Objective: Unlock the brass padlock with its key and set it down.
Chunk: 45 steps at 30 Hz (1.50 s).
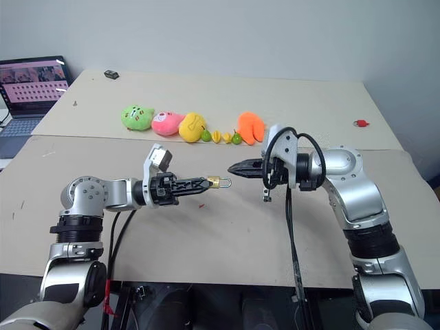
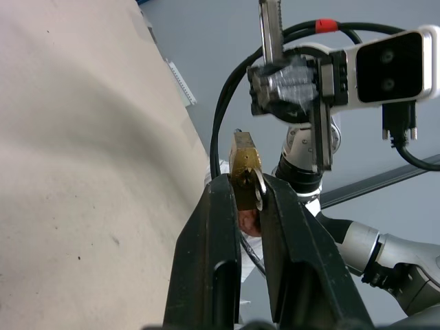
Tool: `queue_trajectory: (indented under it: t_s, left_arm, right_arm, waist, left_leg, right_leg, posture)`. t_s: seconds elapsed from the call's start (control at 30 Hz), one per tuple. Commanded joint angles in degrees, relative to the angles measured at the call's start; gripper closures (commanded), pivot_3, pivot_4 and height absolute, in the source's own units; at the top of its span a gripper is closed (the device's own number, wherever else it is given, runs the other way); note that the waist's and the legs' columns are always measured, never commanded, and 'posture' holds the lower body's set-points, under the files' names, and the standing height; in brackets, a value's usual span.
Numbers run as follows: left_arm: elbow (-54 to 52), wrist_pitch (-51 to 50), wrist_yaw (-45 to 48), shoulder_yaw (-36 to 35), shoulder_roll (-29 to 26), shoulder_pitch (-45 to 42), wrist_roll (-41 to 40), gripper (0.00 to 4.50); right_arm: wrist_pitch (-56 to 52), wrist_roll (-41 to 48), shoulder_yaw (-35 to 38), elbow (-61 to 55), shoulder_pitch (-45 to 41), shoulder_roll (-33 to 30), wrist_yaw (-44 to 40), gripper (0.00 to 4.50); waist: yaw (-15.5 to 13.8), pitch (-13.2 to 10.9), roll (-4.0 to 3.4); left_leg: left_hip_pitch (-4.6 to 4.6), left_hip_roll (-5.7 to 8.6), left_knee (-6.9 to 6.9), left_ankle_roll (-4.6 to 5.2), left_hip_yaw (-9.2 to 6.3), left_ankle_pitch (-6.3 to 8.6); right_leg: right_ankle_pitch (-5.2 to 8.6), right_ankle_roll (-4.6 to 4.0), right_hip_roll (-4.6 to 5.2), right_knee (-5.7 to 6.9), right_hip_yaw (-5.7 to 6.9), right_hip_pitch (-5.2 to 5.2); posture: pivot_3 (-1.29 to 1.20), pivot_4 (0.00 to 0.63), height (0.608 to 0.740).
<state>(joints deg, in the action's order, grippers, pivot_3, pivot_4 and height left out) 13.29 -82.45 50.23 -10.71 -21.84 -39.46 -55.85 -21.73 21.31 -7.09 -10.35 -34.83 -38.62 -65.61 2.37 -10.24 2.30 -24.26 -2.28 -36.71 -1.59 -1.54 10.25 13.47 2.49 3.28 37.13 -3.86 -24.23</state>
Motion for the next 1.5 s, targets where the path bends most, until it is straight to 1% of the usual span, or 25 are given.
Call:
queue_trajectory:
  t_s: [0.03, 0.4, 0.53, 0.7, 0.87, 1.0, 1.2, 1.3, 1.4, 1.5]
  left_arm:
    - [-0.3, 0.8, 0.3, -0.6, 0.1, -1.1, -0.7, 4.5]
    - [-0.5, 0.5, 0.1, -0.7, 0.3, -1.3, -1.0, 4.5]
    - [-0.6, 0.5, -0.1, -0.8, 0.5, -1.2, -1.1, 4.5]
    - [-0.9, 0.4, -0.2, -1.0, 0.7, -0.9, -1.4, 4.5]
    - [-1.2, 0.3, -0.3, -1.1, 0.9, -0.5, -1.4, 4.5]
    - [-1.4, 0.4, -0.7, -1.6, 1.1, -0.1, -1.6, 4.5]
    - [-1.5, 0.3, -0.5, -1.5, 0.8, 0.6, -1.5, 4.5]
    - [-1.5, 0.4, -0.5, -1.3, 0.7, 0.6, -1.4, 4.5]
    - [-1.2, 1.0, -1.0, -1.7, 0.6, 0.8, -1.1, 4.5]
    - [-1.7, 2.0, -1.3, -1.4, -1.2, 3.2, 0.5, 4.5]
  right_arm:
    - [-1.0, 1.2, 0.2, -3.0, 0.1, -0.2, -0.1, 4.48]
    - [2.4, -1.9, -2.3, 0.9, -0.6, 2.6, 0.8, 4.48]
    - [5.4, -4.5, -4.4, 5.2, -1.2, 3.9, 0.3, 4.48]
    - [9.7, -7.4, -5.0, 10.7, -2.6, 4.7, 0.2, 4.48]
    - [13.1, -8.7, -2.9, 16.2, -6.7, 6.6, 2.1, 4.48]
    - [13.4, -7.8, -0.3, 17.9, -7.7, 6.1, 3.3, 4.48]
    - [14.2, -8.6, 1.9, 18.8, -5.6, 3.2, 2.7, 4.48]
    - [15.2, -9.1, 2.0, 19.2, -5.0, 2.2, 2.6, 4.48]
    - [18.8, -12.3, 0.6, 21.0, -4.5, 1.5, 3.7, 4.48]
    - [21.8, -15.3, -1.1, 22.1, -2.0, 1.5, 4.7, 4.48]
  waist:
    - [0.1, 0.0, 0.0]
    - [0.0, 0.0, 0.0]
    - [0.1, 0.0, 0.0]
    - [0.0, 0.0, 0.0]
    - [0.2, 0.0, 0.0]
    - [0.0, 0.0, 0.0]
    - [-0.1, 0.0, 0.0]
    - [0.0, 0.0, 0.0]
    - [0.3, 0.0, 0.0]
    - [0.2, 0.0, 0.0]
  left_leg:
    - [0.01, 0.0, 0.0, 0.0, 0.0, 0.0]
    - [0.01, -0.01, 0.0, 0.0, 0.0, 0.0]
    - [0.02, -0.01, 0.0, 0.0, 0.0, 0.0]
    - [0.01, 0.0, 0.0, 0.0, 0.0, 0.0]
    - [0.03, -0.03, 0.0, 0.0, 0.0, 0.0]
    - [0.0, 0.0, 0.0, -0.01, 0.0, 0.0]
    - [0.01, 0.01, 0.0, 0.0, 0.0, 0.0]
    - [0.02, 0.0, 0.0, 0.0, 0.0, 0.0]
    - [0.02, 0.0, 0.0, 0.0, 0.01, 0.0]
    - [0.05, -0.01, 0.0, 0.0, 0.01, 0.0]
  right_leg:
    - [0.0, 0.0, 0.0, 0.0, 0.0, 0.0]
    - [0.0, 0.0, -0.01, 0.0, 0.0, 0.0]
    - [0.0, 0.0, -0.01, 0.01, 0.0, 0.0]
    - [0.0, 0.0, -0.01, 0.0, 0.0, 0.0]
    - [-0.01, -0.01, -0.03, 0.02, 0.0, -0.01]
    - [-0.01, -0.01, 0.0, 0.01, 0.0, -0.01]
    - [-0.01, -0.01, 0.01, 0.01, 0.0, 0.0]
    - [-0.01, -0.01, 0.0, 0.01, 0.0, 0.0]
    - [-0.01, -0.02, 0.0, 0.02, -0.01, -0.01]
    - [-0.01, -0.01, -0.01, 0.02, -0.01, 0.01]
  posture:
    - [0.0, 0.15, 0.722]
    - [0.0, 0.15, 0.722]
    - [0.0, 0.15, 0.722]
    - [0.0, 0.15, 0.722]
    - [0.0, 0.15, 0.722]
    - [0.0, 0.15, 0.722]
    - [0.0, 0.15, 0.722]
    - [0.0, 0.15, 0.722]
    - [0.0, 0.15, 0.722]
    - [0.0, 0.15, 0.722]
